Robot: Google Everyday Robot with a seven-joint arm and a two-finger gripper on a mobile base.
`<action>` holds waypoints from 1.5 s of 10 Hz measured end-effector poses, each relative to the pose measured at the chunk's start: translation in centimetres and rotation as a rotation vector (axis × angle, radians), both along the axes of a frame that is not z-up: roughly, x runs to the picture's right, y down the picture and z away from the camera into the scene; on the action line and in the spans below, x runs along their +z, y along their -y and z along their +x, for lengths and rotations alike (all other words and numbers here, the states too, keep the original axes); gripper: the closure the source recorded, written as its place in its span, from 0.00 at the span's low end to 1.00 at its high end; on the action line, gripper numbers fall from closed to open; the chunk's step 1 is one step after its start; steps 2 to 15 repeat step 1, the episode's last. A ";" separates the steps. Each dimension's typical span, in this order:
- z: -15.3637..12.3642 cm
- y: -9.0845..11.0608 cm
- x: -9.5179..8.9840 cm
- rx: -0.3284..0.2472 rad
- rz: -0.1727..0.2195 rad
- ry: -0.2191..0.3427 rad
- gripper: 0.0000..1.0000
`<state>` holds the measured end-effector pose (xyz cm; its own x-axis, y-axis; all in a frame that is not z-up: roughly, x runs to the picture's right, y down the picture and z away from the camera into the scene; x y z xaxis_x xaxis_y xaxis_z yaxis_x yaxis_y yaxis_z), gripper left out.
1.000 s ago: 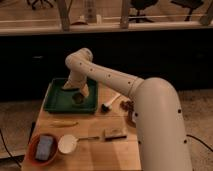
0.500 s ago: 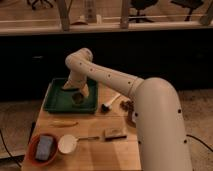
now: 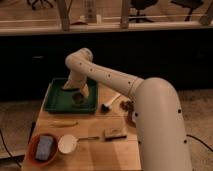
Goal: Stack cups into tray
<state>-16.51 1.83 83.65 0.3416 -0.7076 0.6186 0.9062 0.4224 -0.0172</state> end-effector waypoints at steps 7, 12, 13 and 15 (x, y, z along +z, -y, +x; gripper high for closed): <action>0.0 0.0 0.0 0.000 0.000 0.000 0.20; 0.0 0.0 0.0 0.000 0.000 0.000 0.20; 0.0 0.0 0.0 0.000 0.000 0.000 0.20; 0.0 0.0 0.0 0.000 0.000 0.000 0.20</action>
